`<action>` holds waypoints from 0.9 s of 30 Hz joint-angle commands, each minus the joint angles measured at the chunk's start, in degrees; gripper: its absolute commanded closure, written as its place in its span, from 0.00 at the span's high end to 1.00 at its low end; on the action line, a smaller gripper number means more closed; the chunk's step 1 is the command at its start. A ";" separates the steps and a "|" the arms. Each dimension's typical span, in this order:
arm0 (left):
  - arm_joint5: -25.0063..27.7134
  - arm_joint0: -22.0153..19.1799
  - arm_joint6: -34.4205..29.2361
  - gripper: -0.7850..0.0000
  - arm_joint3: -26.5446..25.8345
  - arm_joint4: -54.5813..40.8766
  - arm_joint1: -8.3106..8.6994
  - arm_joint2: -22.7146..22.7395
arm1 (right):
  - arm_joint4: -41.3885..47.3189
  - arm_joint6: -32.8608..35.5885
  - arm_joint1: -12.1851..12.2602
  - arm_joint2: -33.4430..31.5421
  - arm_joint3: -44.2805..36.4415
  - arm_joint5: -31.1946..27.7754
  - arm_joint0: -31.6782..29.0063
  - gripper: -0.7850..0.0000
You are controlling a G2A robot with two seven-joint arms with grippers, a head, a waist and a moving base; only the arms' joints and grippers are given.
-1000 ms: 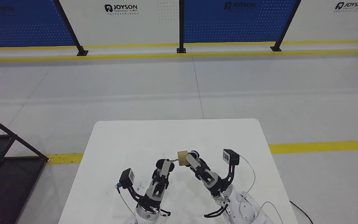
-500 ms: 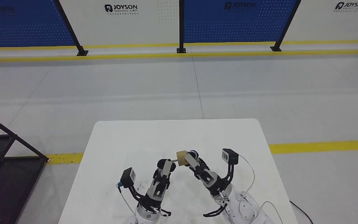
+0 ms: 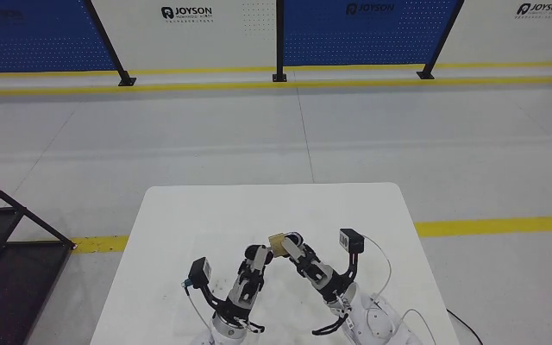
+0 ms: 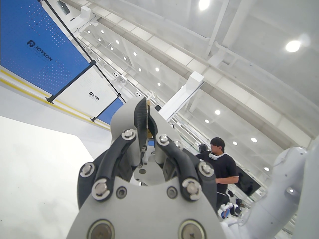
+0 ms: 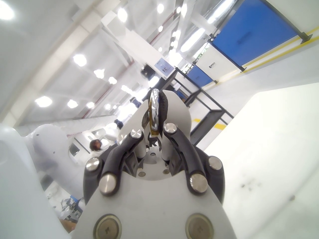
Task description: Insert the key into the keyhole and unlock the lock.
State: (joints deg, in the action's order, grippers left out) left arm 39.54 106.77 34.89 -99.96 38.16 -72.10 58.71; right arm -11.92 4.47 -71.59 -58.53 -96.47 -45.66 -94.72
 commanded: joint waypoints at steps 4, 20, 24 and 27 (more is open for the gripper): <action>0.18 0.24 0.03 0.46 -0.17 -0.17 -0.02 0.35 | 0.10 -0.24 0.04 -0.20 -0.03 -0.20 -0.11 0.00; 6.58 4.66 -4.06 0.40 -1.92 -4.53 1.58 8.60 | 1.48 0.55 0.32 -1.11 -0.10 -0.79 -0.38 0.00; 8.78 5.42 -7.46 0.36 -2.53 -6.25 2.10 10.45 | 1.51 1.04 0.31 -0.80 -0.05 -0.43 -0.16 0.00; 9.80 5.70 -9.47 0.34 -2.74 -7.66 2.34 11.21 | 1.28 1.13 0.30 -0.61 -0.10 -0.35 -0.16 0.00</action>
State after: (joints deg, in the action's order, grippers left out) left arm 49.12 112.41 25.98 -102.66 30.95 -69.83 69.74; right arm -10.55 5.59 -71.29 -59.17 -96.55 -46.00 -94.86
